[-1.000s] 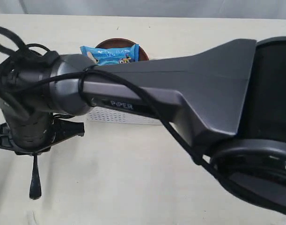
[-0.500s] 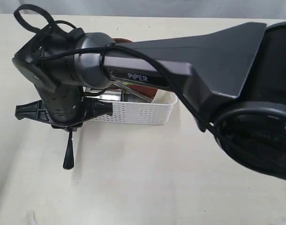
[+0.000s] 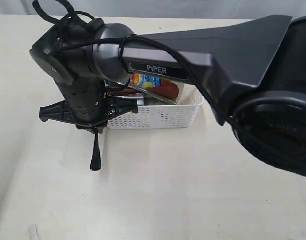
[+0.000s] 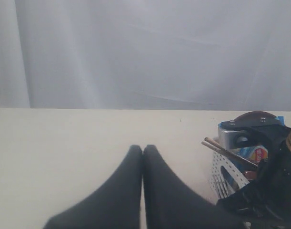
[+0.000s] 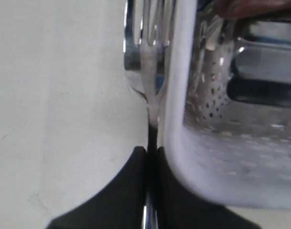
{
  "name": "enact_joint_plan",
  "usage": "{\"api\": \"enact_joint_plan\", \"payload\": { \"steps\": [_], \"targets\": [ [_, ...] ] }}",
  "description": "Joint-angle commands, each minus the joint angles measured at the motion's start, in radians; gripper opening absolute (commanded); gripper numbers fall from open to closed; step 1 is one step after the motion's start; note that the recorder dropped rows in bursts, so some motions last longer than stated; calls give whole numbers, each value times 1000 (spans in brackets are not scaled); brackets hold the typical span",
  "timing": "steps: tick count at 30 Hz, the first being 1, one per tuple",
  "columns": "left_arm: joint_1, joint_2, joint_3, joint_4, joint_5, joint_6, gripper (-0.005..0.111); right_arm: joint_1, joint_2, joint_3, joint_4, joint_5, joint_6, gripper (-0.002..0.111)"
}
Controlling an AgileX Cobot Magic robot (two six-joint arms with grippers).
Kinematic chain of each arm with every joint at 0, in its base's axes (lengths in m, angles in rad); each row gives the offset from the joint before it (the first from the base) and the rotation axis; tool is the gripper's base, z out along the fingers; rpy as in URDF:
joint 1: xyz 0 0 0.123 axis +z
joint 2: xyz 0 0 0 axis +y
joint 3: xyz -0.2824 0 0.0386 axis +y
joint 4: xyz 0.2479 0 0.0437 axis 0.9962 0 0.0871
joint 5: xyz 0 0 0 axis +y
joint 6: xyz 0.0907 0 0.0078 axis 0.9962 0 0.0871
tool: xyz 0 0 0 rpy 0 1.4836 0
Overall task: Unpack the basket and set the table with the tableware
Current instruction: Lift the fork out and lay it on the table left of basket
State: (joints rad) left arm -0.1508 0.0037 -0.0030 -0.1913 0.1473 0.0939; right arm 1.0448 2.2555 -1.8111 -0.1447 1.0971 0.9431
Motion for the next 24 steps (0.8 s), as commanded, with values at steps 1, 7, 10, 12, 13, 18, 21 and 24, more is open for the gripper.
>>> {"api": "enact_joint_plan", "payload": {
  "steps": [1,7,10,12,13,18,21,24],
  "targets": [
    [-2,-4,3,-4,-8,3,0,-18,-21,-1,-39,29,-6,0],
    [-2,-4,3,-4,-8,3,0,2,-14,-1,-10,-8,49,0],
    [-2,-4,3,-4,-8,3,0,46,-4,-1,0,-88,115,0],
    [-2,-4,3,-4,-8,3,0,55,7,-1,38,-104,115,0],
    [-2,-4,3,-4,-8,3,0,57,12,-1,46,-102,115,0],
    [-2,-4,3,-4,-8,3,0,73,50,-1,-21,-95,149,0],
    [-2,-4,3,-4,-8,3,0,73,50,-1,-68,-86,182,0],
    [-2,-4,3,-4,-8,3,0,50,52,-1,-62,-102,186,0]
  ]
}}
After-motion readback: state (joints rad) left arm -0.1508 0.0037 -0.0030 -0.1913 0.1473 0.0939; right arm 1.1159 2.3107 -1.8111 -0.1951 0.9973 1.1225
